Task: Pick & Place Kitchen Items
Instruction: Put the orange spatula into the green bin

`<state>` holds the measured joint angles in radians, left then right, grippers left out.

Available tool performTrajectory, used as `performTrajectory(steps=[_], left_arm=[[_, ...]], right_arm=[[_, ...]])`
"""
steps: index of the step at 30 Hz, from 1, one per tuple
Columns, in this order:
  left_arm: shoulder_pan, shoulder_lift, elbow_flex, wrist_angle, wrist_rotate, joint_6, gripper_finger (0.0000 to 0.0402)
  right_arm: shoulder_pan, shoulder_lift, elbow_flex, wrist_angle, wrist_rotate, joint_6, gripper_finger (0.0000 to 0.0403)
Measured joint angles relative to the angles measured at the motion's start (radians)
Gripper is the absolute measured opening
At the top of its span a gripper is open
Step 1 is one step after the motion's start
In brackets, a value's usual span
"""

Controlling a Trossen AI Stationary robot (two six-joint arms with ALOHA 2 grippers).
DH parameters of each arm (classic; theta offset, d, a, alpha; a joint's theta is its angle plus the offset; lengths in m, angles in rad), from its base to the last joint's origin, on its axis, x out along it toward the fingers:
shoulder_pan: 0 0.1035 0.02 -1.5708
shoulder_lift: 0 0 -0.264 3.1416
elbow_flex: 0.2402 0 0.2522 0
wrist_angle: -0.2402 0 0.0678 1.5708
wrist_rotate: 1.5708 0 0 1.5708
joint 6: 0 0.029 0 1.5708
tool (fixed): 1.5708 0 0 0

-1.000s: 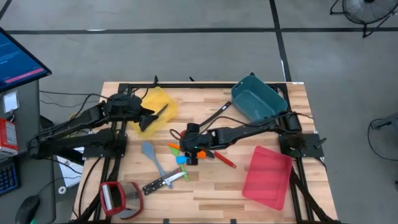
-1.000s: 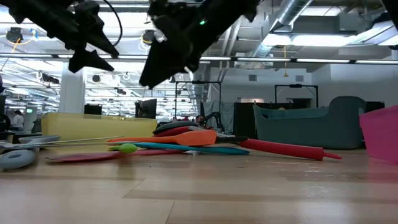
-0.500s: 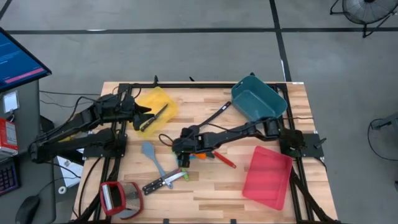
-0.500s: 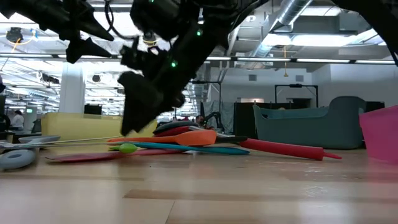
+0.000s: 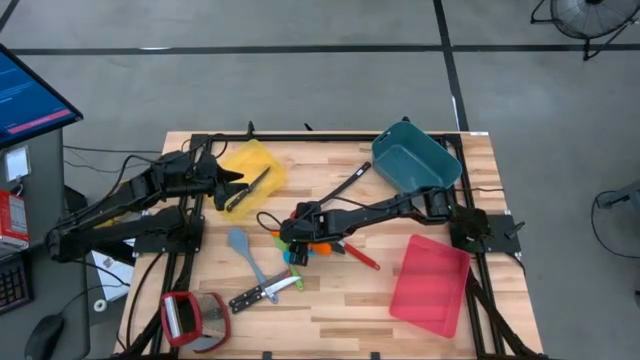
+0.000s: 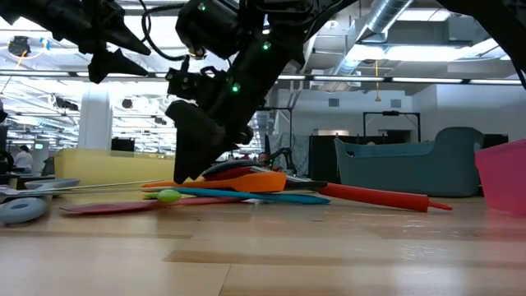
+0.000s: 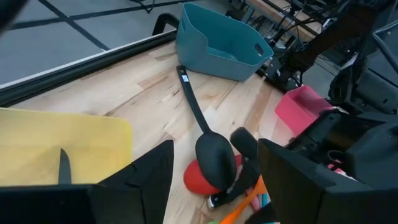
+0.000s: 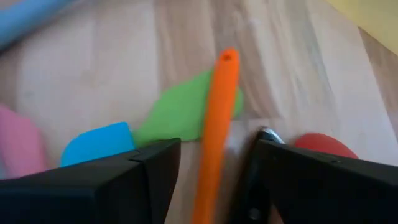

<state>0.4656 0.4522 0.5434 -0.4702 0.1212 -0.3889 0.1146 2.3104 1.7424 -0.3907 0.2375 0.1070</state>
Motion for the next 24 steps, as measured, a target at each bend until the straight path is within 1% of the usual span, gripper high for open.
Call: performTrajectory(steps=[5,14,17,21,24], left_arm=[[0.000,0.000,0.000,0.000,0.000,0.000,0.0210],[0.000,0.000,0.000,0.000,0.000,0.000,0.0209],[0.000,0.000,0.000,0.000,0.000,0.000,0.0209],[0.000,0.000,0.000,0.000,0.000,0.000,0.0209],[0.000,0.000,0.000,0.000,0.000,0.000,0.0209]], right_arm=[[0.003,0.000,-0.002,0.014,0.000,-0.009,0.0204],[0.003,0.001,-0.072,0.089,0.000,-0.010,0.0195],[0.009,0.002,-0.081,0.084,0.001,-0.002,0.0191],[0.009,0.002,-0.081,0.081,-0.001,-0.001,0.0180],[0.002,0.002,-0.081,0.078,0.000,0.013,0.0165]])
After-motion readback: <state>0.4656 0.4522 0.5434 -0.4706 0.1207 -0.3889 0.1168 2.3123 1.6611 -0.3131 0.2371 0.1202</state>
